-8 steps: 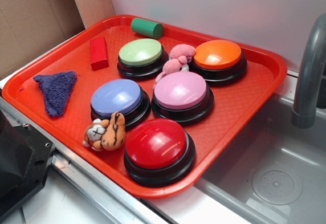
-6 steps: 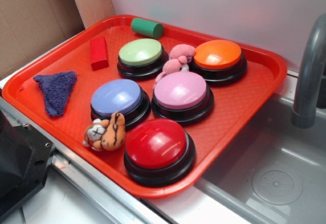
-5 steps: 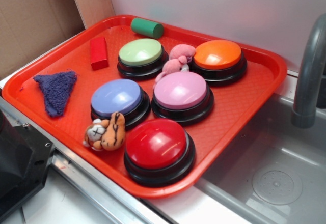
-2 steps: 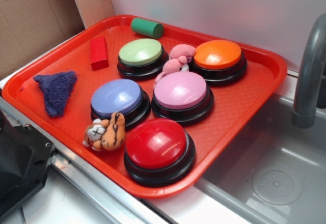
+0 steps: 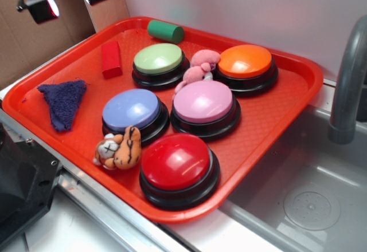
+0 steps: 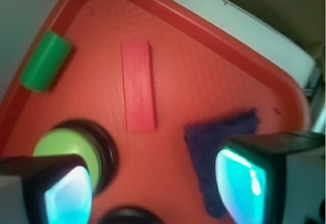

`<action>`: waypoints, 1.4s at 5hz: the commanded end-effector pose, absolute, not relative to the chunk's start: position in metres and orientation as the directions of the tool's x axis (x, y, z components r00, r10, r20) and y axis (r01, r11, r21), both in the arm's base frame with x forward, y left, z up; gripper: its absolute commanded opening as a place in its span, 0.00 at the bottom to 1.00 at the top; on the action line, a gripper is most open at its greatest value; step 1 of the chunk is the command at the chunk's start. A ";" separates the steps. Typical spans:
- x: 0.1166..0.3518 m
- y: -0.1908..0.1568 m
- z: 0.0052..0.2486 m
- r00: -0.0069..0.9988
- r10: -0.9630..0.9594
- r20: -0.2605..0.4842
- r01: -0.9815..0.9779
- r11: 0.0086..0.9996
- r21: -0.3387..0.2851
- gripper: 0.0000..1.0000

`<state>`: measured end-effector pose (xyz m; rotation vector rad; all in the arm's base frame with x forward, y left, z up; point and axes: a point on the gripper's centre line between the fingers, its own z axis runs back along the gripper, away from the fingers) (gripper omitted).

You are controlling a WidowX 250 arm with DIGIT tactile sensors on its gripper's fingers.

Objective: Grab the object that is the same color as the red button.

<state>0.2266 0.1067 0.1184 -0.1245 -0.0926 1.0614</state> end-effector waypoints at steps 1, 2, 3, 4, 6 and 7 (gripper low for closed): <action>0.243 0.135 0.089 0.368 0.927 0.076 -0.912 0.376 -0.164 1.00; 0.250 0.137 0.073 0.339 0.937 0.082 -0.920 0.348 -0.179 1.00; 0.254 0.139 0.056 0.354 0.933 0.065 -0.918 0.360 -0.168 1.00; 0.261 0.137 0.038 0.386 0.922 0.030 -0.905 0.384 -0.183 1.00; 0.269 0.127 0.022 0.460 0.888 0.021 -0.876 0.458 -0.153 1.00; 0.268 0.126 0.022 0.476 0.879 0.009 -0.866 0.471 -0.169 1.00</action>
